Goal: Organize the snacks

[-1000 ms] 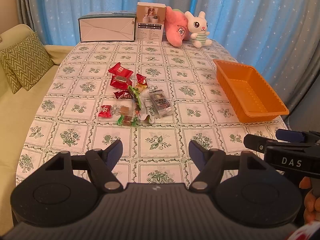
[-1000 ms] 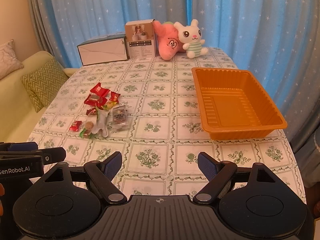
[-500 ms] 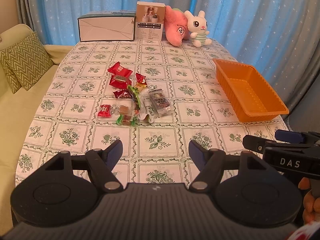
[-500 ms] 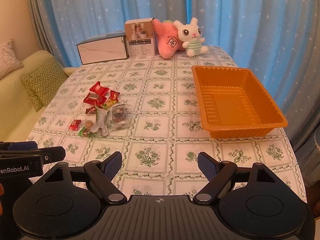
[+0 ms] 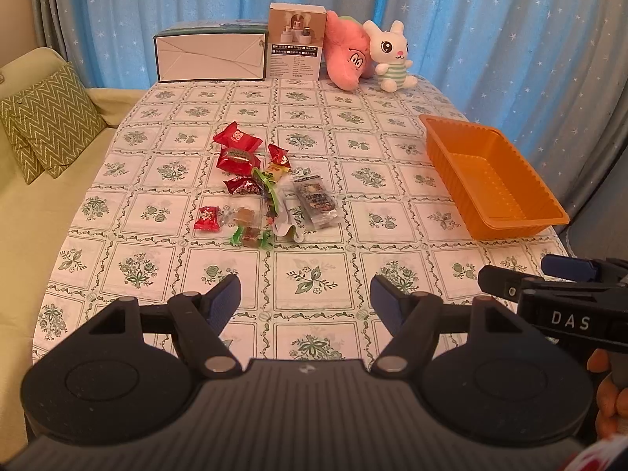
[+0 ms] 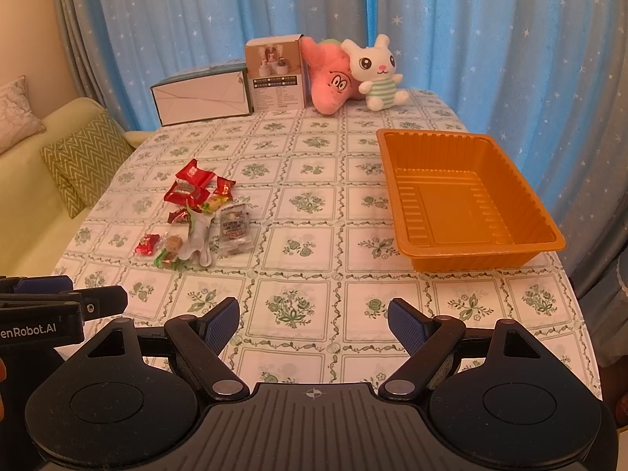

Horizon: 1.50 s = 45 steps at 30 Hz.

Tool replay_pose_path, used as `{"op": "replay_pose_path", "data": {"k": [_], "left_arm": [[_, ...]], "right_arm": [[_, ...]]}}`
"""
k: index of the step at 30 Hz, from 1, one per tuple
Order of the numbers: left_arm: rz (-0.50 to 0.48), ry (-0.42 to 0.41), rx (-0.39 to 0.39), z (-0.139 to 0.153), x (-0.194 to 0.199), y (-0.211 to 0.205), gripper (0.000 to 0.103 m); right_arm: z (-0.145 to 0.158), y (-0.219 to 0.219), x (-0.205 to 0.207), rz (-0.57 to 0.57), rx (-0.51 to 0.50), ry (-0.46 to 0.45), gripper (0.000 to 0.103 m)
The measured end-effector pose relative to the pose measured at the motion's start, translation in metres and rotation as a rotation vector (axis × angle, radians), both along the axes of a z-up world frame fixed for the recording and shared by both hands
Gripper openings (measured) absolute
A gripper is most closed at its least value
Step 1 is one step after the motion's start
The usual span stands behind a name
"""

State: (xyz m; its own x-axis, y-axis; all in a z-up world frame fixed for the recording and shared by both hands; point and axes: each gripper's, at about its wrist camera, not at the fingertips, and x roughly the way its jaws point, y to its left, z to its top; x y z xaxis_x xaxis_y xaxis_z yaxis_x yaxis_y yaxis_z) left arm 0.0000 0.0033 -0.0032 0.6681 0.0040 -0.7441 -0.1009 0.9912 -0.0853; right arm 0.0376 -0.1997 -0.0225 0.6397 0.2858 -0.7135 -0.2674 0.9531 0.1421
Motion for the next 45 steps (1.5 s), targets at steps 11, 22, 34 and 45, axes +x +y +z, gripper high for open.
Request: {"op": "replay_pose_path", "data": {"k": [11, 22, 34, 45], "left_arm": [[0.000, 0.006, 0.004, 0.001, 0.001, 0.001, 0.070], [0.002, 0.002, -0.009, 0.000, 0.003, 0.006, 0.070], [0.008, 0.037, 0.013, -0.019, 0.018, 0.023, 0.068], [-0.012, 0.087, 0.042, -0.044, 0.058, 0.066, 0.054]], "right_arm": [[-0.001, 0.001, 0.001, 0.003, -0.002, 0.001, 0.083], [-0.002, 0.007, 0.005, 0.014, -0.008, 0.008, 0.083], [-0.016, 0.016, 0.015, 0.029, 0.002, 0.027, 0.083], [-0.039, 0.044, 0.048, 0.072, 0.023, 0.029, 0.083]]}}
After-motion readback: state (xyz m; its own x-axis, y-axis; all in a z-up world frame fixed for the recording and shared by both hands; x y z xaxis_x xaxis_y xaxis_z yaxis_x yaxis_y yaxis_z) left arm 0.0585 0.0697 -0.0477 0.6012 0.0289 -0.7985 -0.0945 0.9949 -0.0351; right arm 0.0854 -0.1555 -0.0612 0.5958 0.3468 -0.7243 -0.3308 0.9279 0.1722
